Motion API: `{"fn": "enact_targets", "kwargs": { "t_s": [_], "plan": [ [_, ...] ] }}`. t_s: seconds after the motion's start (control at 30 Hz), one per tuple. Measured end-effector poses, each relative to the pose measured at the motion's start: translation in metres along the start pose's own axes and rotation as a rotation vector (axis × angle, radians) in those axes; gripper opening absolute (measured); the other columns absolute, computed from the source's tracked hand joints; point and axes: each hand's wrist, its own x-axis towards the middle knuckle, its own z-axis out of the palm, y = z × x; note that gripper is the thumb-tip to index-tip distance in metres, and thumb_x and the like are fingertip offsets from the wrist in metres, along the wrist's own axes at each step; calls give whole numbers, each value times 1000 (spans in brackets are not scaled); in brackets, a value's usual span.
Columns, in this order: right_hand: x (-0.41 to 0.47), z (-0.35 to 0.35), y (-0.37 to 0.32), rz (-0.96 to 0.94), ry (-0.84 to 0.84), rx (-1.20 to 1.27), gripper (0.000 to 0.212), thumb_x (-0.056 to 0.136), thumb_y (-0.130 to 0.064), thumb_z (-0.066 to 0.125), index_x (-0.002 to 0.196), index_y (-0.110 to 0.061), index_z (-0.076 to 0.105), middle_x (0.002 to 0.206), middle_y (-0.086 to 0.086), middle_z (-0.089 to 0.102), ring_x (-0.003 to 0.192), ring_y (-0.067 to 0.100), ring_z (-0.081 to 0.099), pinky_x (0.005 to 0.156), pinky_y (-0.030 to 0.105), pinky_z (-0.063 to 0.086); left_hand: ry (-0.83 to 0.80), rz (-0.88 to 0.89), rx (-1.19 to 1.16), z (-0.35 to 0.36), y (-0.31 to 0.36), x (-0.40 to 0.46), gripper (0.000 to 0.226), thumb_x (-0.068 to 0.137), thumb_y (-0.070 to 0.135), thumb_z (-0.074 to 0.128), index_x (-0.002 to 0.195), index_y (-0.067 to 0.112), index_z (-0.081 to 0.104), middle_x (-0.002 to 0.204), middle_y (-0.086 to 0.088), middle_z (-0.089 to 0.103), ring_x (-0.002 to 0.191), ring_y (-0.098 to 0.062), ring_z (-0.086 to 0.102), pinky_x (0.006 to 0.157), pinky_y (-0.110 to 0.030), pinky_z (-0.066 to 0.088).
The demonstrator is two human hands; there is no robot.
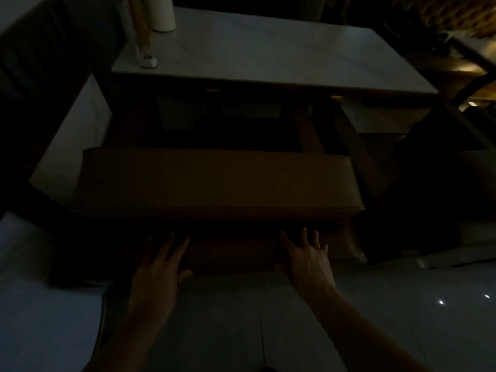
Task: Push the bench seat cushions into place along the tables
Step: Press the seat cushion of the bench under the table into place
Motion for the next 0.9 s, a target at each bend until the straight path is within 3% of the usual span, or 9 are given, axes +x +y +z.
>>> {"fn": "enact_targets", "kwargs": {
  "t_s": [0.4,0.9],
  "plan": [
    [7,-3,2,-9,-26,0,83,94,-55,53,157,-36,3,164,23,2,147,51,-2,116,68,15,22,16,30,0,-4,8,80,71,35,83,142,24,49,143,-17,50,128,-55,40,93,-66,43],
    [13,-3,3,-20,11,-3,83,94,-55,54,157,-36,3,163,23,4,148,50,0,116,67,15,41,-7,20,-2,2,18,79,72,33,83,143,23,48,143,-18,50,129,-54,38,100,-69,35]
  ]
}}
